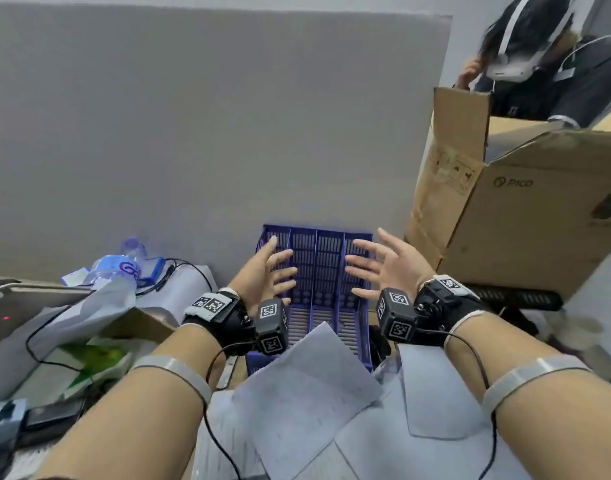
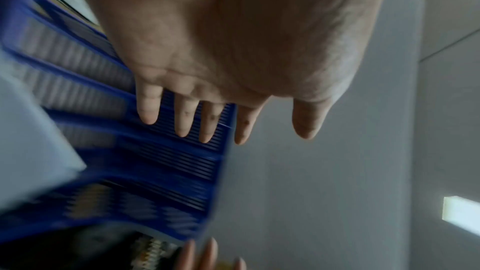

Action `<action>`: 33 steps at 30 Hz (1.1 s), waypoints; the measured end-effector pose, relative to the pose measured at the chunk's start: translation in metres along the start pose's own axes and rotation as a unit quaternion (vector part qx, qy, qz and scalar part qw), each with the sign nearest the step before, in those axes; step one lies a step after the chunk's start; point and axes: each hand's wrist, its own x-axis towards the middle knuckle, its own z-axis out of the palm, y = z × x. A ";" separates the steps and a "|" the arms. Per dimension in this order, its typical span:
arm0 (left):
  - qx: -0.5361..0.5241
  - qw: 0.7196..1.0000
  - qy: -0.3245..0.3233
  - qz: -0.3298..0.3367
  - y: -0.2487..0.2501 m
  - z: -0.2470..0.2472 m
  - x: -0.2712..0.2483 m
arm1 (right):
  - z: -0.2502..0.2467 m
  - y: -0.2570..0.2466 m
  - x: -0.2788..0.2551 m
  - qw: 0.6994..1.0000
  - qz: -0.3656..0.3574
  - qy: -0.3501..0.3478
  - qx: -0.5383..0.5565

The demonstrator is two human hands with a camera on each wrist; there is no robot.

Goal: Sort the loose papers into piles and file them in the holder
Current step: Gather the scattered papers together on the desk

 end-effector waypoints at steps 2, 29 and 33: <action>0.056 0.995 0.061 -0.048 -0.030 -0.006 0.012 | -0.010 0.026 0.004 0.997 0.044 0.049 -0.045; 0.461 0.871 0.124 0.113 -0.184 -0.038 0.037 | -0.046 0.211 0.011 0.852 0.084 0.076 -0.511; 0.426 0.887 0.103 0.150 -0.168 -0.030 0.040 | -0.049 0.203 0.013 0.858 0.036 0.115 -0.499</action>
